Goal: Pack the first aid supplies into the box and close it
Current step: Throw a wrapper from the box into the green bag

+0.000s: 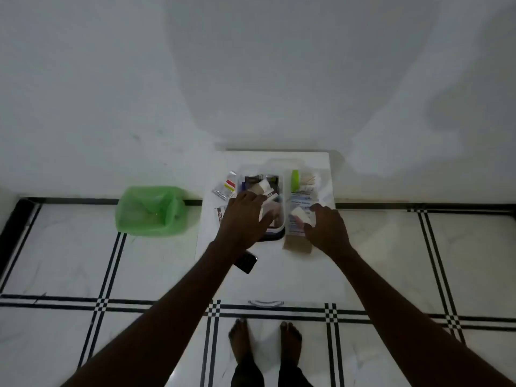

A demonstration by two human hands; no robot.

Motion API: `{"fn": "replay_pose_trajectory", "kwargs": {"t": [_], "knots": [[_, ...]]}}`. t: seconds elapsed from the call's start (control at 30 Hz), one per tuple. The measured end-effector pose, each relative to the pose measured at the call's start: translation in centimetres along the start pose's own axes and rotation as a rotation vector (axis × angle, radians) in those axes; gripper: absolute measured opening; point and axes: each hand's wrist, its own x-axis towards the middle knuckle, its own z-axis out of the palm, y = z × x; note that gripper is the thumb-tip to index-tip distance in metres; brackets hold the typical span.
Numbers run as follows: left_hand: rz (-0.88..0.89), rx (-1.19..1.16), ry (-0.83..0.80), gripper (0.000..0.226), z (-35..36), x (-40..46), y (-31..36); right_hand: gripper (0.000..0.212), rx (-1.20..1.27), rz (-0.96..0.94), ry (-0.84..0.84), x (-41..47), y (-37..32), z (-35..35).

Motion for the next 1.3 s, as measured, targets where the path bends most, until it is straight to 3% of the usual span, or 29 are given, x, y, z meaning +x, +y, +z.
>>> {"fn": "replay_pose_trajectory", "kwargs": {"t": [0.2, 0.33, 0.5, 0.63, 0.8, 0.97, 1.17, 1.3], "knots": [[0.003, 0.025, -0.051, 0.04, 1.8, 1.4, -1.4, 0.03, -0.077, 0.017, 0.092, 1.4, -0.5, 2.6], [0.015, 0.162, -0.105, 0.048, 1.4, 1.5, -1.5, 0.015, -0.049, 0.039, 0.258, 1.2, -0.7, 2.0], [-0.009, 0.258, -0.108, 0.03, 0.9, 1.5, -0.8, 0.013, 0.036, 0.045, 0.388, -0.2, -1.8, 0.2], [-0.089, 0.217, 0.055, 0.019, -0.1, 1.0, -0.7, 0.013, -0.025, 0.063, 0.434, -1.1, -2.9, -1.7], [-0.267, -0.154, 0.317, 0.008, -3.0, -1.0, -2.0, 0.013, 0.056, 0.0, 0.542, -2.3, -6.0, -4.4], [-0.487, -0.517, 0.46, 0.007, -6.6, -2.8, -5.3, 0.011, 0.211, -0.145, 0.442, -1.7, -13.8, -3.2], [-0.643, -0.585, 0.549, 0.009, -9.3, -3.4, -13.3, 0.005, 0.278, -0.271, 0.322, 0.8, -24.2, 2.5], [-0.732, -0.613, 0.572, 0.01, -9.6, -3.3, -22.1, 0.009, 0.278, -0.289, 0.21, 3.6, -32.1, 9.3]]}}
